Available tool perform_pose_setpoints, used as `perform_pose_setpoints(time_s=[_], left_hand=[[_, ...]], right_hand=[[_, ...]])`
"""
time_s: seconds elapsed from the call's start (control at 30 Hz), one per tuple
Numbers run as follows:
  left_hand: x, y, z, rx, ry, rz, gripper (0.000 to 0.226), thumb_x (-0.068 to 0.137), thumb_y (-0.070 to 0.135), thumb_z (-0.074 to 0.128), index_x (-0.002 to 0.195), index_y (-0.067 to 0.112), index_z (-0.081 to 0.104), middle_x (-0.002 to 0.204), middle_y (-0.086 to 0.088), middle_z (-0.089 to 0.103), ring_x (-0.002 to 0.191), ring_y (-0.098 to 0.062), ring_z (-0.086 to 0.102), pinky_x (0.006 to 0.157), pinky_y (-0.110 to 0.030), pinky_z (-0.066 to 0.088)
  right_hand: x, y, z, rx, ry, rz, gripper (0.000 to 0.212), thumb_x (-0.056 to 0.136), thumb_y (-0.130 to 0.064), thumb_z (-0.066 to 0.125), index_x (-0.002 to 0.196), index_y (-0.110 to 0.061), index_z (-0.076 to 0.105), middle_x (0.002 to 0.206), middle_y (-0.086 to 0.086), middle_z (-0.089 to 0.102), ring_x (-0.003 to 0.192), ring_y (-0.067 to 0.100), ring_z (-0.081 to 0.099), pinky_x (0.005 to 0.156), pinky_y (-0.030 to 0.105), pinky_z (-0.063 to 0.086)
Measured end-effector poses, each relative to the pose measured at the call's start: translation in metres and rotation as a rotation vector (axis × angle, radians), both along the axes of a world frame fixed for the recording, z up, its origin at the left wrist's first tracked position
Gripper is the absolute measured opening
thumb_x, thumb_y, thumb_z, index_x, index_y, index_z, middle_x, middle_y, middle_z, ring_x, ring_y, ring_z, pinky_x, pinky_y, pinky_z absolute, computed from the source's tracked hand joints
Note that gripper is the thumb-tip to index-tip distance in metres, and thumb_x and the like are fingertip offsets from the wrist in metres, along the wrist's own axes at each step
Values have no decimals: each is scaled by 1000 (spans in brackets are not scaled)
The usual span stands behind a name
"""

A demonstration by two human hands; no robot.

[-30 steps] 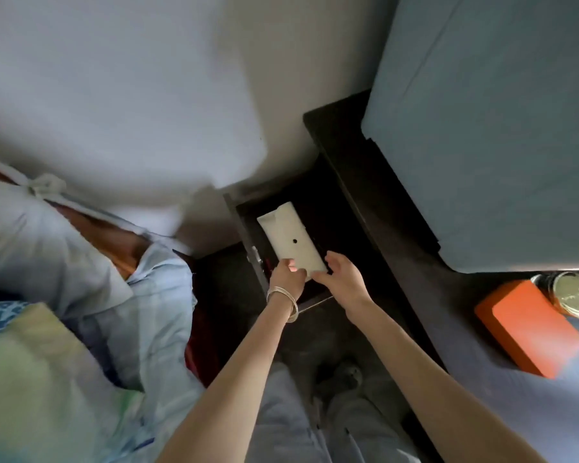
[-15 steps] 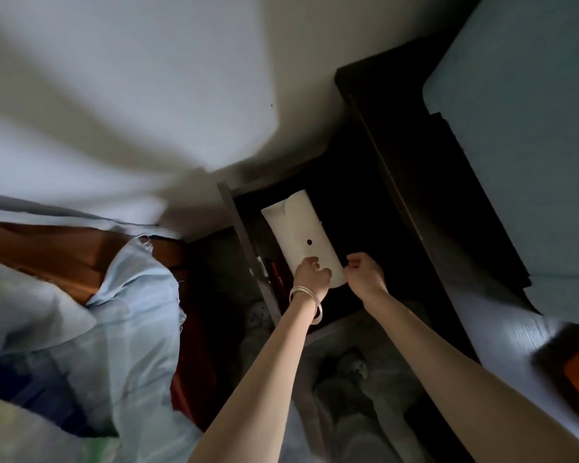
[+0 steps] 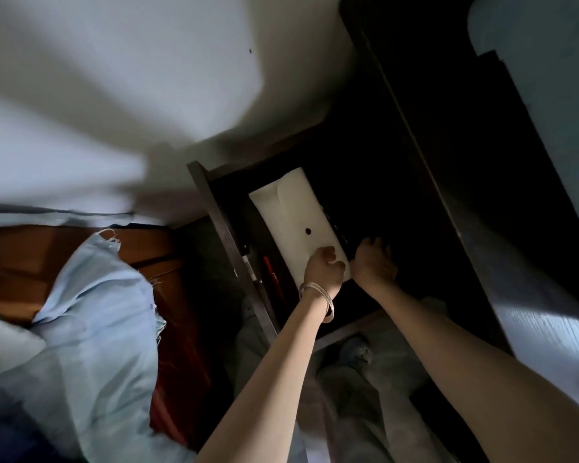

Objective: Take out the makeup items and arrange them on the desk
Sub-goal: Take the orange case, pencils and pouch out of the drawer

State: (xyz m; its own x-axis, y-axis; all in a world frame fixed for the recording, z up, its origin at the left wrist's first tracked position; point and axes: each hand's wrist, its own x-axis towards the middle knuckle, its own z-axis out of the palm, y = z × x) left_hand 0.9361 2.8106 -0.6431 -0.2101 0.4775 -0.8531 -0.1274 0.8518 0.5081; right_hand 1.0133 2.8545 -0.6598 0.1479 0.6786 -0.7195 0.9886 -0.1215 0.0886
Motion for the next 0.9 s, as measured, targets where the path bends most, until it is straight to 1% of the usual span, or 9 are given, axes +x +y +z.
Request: perform_pose_setpoints(time_s=[0.07, 0.17, 0.3, 0.37, 0.47, 0.57, 0.63, 0.77, 0.9], left_hand=[[2, 1, 4, -3, -29, 11, 41, 89, -1, 43, 130, 2, 48, 126, -21, 56, 118, -33, 53, 98, -34, 42], [3, 6, 18, -6, -62, 7, 43, 90, 2, 43, 133, 4, 44, 125, -19, 57, 116, -32, 54, 96, -33, 43], [3, 11, 42, -16, -117, 92, 49, 82, 10, 56, 130, 5, 45, 122, -22, 59, 112, -35, 57, 99, -45, 46], [1, 13, 53, 27, -117, 125, 43, 82, 12, 61, 122, 5, 51, 116, -21, 62, 107, -36, 60, 97, -48, 47], [-10, 14, 79, 143, -118, 204, 17, 89, 3, 55, 105, 8, 53, 94, -12, 68, 84, -22, 67, 85, -39, 54], [-26, 12, 113, 256, -193, 250, 18, 90, -6, 49, 101, 8, 45, 76, -4, 64, 56, -2, 65, 72, -26, 50], [-31, 5, 138, 292, -228, 200, 19, 90, -6, 51, 100, 9, 46, 76, -4, 65, 57, -2, 65, 74, -26, 51], [-21, -11, 184, 329, -290, 101, 17, 90, -5, 50, 102, 7, 46, 80, -7, 66, 61, -6, 66, 60, -19, 55], [8, -21, 216, 330, -344, 9, 20, 91, -5, 49, 109, 4, 45, 81, -8, 65, 66, -10, 66, 68, -24, 55]], right_hand=[[0, -4, 3, -3, 17, -26, 46, 96, -13, 45, 139, -4, 31, 143, 16, 37, 134, 33, 32, 88, 43, 46], [-2, -9, 16, 12, 108, -157, 40, 97, -13, 44, 134, -4, 33, 130, 18, 52, 117, 34, 52, 74, 38, 46], [-1, -22, 60, 6, 364, -245, 28, 97, -15, 44, 120, 0, 42, 116, 18, 58, 104, 33, 59, 71, 30, 40], [2, -32, 87, 11, 494, -246, 22, 97, -13, 44, 115, 0, 46, 107, 17, 60, 94, 28, 59, 70, 28, 39], [8, -53, 124, 27, 619, -315, 10, 96, -10, 43, 104, -8, 48, 92, 10, 58, 72, 18, 53, 60, 30, 40], [16, -70, 161, 80, 701, -449, 7, 96, -8, 44, 99, -12, 48, 86, 7, 57, 69, 18, 53, 67, 36, 50], [24, -80, 186, 138, 745, -549, 8, 95, -7, 47, 100, -13, 50, 85, 4, 56, 71, 17, 55, 70, 36, 53], [41, -104, 225, 283, 769, -641, 8, 94, -9, 50, 97, -16, 54, 83, 0, 59, 71, 12, 58, 59, 20, 49], [66, -131, 247, 378, 762, -698, 11, 93, -9, 53, 89, -19, 54, 78, -2, 58, 68, 11, 58, 55, 18, 45]])
